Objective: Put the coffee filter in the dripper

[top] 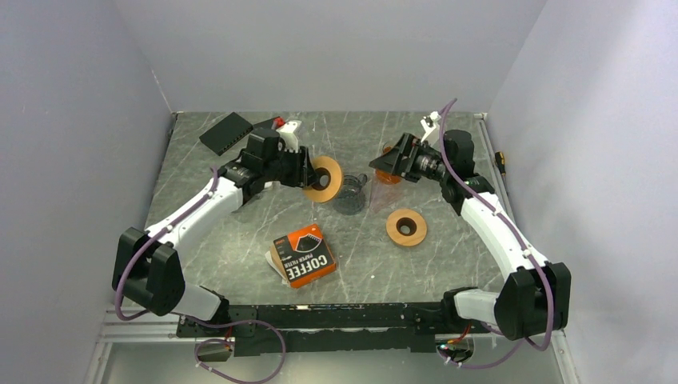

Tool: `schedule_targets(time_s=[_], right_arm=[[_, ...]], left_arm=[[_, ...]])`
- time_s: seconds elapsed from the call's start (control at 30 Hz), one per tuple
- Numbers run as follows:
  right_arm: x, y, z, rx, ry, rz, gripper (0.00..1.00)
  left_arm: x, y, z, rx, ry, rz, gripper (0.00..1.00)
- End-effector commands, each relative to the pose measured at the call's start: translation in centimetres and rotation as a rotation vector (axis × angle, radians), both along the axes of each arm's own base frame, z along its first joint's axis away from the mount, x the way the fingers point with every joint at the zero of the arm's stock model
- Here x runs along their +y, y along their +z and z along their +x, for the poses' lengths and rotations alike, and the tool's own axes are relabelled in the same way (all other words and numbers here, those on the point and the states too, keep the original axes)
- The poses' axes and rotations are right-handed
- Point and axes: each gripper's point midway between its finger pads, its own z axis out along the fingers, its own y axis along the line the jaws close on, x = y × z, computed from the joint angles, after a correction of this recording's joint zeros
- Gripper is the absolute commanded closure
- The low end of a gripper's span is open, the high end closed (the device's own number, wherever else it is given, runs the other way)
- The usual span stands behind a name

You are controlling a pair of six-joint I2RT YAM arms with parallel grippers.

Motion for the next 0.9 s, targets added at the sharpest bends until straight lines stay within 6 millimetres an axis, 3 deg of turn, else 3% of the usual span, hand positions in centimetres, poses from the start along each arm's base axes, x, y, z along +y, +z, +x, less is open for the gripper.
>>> schedule_targets(time_s=[0.0, 0.1, 0.37, 0.6, 0.73, 0.8, 0.87], right_arm=[[3.6, 4.5, -1.8, -0.099, 0.153, 0.123, 0.12], [5.3, 4.1, -2.4, -0.077, 0.204, 0.127, 0.15], [7.8, 1.1, -2.6, 0.078, 0.265, 0.167, 0.41], [9.1, 0.2, -3.1, 0.108, 0.307, 0.167, 0.50], [9.3, 0.0, -3.1, 0.113, 0.318, 0.162, 0.69], [9.3, -0.2, -3.2, 0.116, 0.321, 0.154, 0.87], [9.3, -0.4, -3.2, 0.111, 0.331, 0.151, 0.99]], left_arm=[[-2.8, 4.0, -0.6, -0.112, -0.108, -0.097, 0.87], [-3.3, 4.1, -1.0, -0.119, -0.129, -0.084, 0.87], [-3.8, 3.9, -1.3, -0.117, -0.136, -0.074, 0.86], [-3.9, 3.3, -1.5, -0.108, -0.139, -0.054, 0.85], [-4.0, 2.9, -1.5, -0.094, -0.141, -0.049, 0.85], [-4.0, 2.7, -1.5, -0.092, -0.139, -0.046, 0.84], [-3.9, 2.6, -1.5, -0.090, -0.133, -0.044, 0.83]])
